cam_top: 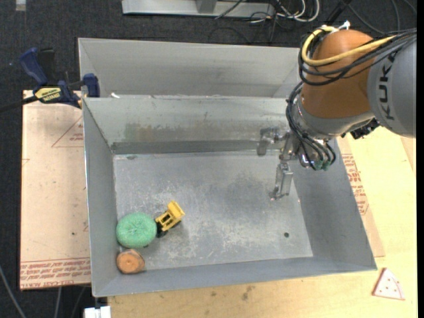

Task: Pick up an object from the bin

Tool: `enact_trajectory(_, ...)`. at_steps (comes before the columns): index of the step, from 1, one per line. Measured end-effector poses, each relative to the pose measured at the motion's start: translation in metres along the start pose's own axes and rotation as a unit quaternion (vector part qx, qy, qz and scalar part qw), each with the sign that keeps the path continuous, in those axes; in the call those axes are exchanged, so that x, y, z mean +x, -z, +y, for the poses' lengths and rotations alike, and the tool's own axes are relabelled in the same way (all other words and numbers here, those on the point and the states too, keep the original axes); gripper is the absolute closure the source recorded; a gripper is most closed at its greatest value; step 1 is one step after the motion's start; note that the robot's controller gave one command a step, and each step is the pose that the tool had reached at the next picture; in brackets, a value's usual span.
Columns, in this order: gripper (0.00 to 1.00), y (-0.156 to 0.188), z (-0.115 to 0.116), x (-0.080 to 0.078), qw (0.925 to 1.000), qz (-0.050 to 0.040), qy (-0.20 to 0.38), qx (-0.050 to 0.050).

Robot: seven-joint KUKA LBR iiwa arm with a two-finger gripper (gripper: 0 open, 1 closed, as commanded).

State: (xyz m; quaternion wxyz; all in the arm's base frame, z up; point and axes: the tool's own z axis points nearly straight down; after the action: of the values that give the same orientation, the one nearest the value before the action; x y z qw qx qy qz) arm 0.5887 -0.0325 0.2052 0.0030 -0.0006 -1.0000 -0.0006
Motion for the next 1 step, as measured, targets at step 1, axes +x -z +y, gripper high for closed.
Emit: enact_trajectory(1, 0.00, 0.0048, 0.0000, -0.0013, 1.0000, -0.0037, 0.000, 0.000)
